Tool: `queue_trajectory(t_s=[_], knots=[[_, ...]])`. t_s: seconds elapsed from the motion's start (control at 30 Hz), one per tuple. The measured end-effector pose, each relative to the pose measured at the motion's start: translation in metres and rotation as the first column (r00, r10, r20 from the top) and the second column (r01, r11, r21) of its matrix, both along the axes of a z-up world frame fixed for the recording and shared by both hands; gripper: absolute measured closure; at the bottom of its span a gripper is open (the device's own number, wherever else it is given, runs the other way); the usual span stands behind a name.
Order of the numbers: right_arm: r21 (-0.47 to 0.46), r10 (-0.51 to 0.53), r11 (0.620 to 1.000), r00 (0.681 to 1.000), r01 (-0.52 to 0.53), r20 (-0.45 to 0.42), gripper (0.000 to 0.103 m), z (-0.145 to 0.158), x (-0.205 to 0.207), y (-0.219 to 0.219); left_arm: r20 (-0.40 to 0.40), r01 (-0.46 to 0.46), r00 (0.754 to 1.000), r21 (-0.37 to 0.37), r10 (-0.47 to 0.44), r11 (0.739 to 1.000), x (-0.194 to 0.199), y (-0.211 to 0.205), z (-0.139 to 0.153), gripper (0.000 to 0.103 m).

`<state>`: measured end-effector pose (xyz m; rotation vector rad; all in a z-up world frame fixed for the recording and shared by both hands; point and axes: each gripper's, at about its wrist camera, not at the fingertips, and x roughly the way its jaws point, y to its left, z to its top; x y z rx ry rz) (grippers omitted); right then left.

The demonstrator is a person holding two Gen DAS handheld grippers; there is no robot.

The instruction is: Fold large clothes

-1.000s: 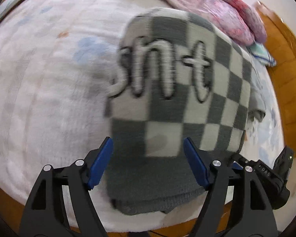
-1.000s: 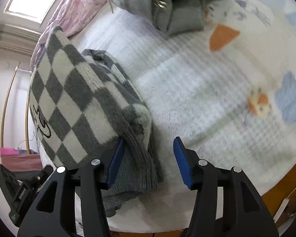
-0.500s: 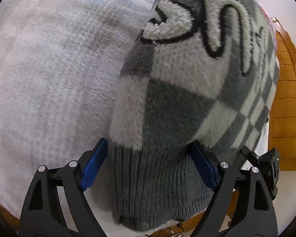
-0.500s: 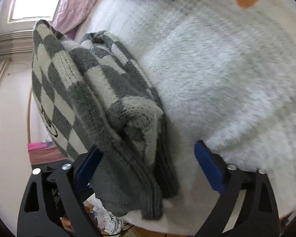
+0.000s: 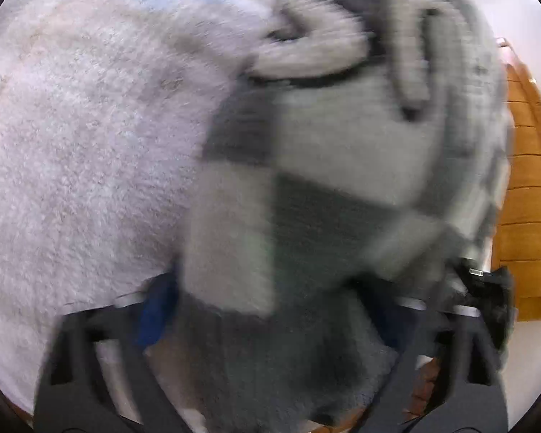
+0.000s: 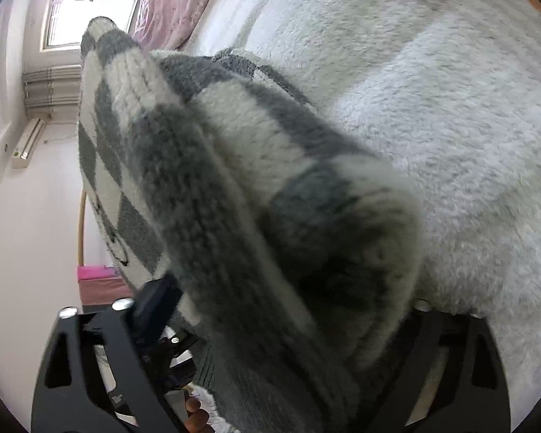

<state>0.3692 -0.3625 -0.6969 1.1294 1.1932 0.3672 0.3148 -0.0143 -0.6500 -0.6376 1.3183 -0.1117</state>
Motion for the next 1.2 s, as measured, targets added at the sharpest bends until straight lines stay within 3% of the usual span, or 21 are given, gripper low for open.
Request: queue_trajectory(t_s=[0.03, 0.07, 0.2, 0.4, 0.63, 0.77, 0.9, 1.0, 1.07, 1.17, 1.2], knots=[[0.03, -0.007, 1.0, 1.0, 0.007, -0.003, 0.039, -0.001, -0.001, -0.003, 0.004, -0.005, 1.0, -0.006, 0.005, 1.0, -0.004, 0.001, 0.006, 0.046], [0.041, -0.01, 0.999, 1.0, 0.01, -0.001, 0.05, 0.003, -0.001, -0.003, 0.004, -0.009, 1.0, -0.013, 0.009, 1.0, -0.005, 0.0, 0.011, 0.056], [0.009, -0.001, 1.0, 0.999, 0.0, 0.053, 0.058, 0.035, 0.003, -0.001, 0.033, -0.03, 0.999, -0.07, 0.033, 0.997, -0.002, 0.005, 0.044, 0.072], [-0.055, 0.027, 0.998, 0.977, -0.016, 0.211, 0.061, 0.123, 0.024, -0.004, 0.205, 0.016, 0.979, -0.072, -0.001, 0.997, 0.01, -0.01, 0.13, 0.074], [-0.147, 0.093, 0.988, 0.908, -0.035, 0.41, 0.062, 0.23, 0.063, -0.024, 0.382, 0.072, 0.924, -0.095, -0.031, 0.993, 0.028, -0.055, 0.223, 0.074], [-0.141, 0.082, 0.99, 0.853, -0.011, 0.515, 0.062, 0.273, 0.071, -0.062, 0.493, 0.124, 0.867, -0.073, -0.073, 0.99, 0.044, -0.094, 0.262, 0.074], [-0.117, 0.037, 0.992, 0.79, 0.045, 0.612, 0.062, 0.304, 0.077, -0.113, 0.632, 0.187, 0.766, -0.043, -0.118, 0.981, 0.078, -0.156, 0.301, 0.074], [-0.096, -0.023, 0.988, 0.734, 0.12, 0.678, 0.062, 0.317, 0.092, -0.17, 0.697, 0.23, 0.703, -0.035, -0.141, 0.973, 0.107, -0.215, 0.31, 0.074], [-0.099, -0.052, 0.982, 0.728, 0.164, 0.683, 0.062, 0.309, 0.096, -0.205, 0.717, 0.248, 0.675, 0.002, -0.174, 0.969, 0.119, -0.254, 0.301, 0.074], [-0.098, -0.099, 0.972, 0.753, 0.212, 0.65, 0.062, 0.27, 0.105, -0.254, 0.701, 0.276, 0.658, 0.114, -0.274, 0.954, 0.133, -0.318, 0.268, 0.074], [-0.095, -0.123, 0.969, 0.778, 0.229, 0.616, 0.062, 0.246, 0.107, -0.271, 0.67, 0.289, 0.674, 0.149, -0.312, 0.946, 0.138, -0.341, 0.246, 0.074]])
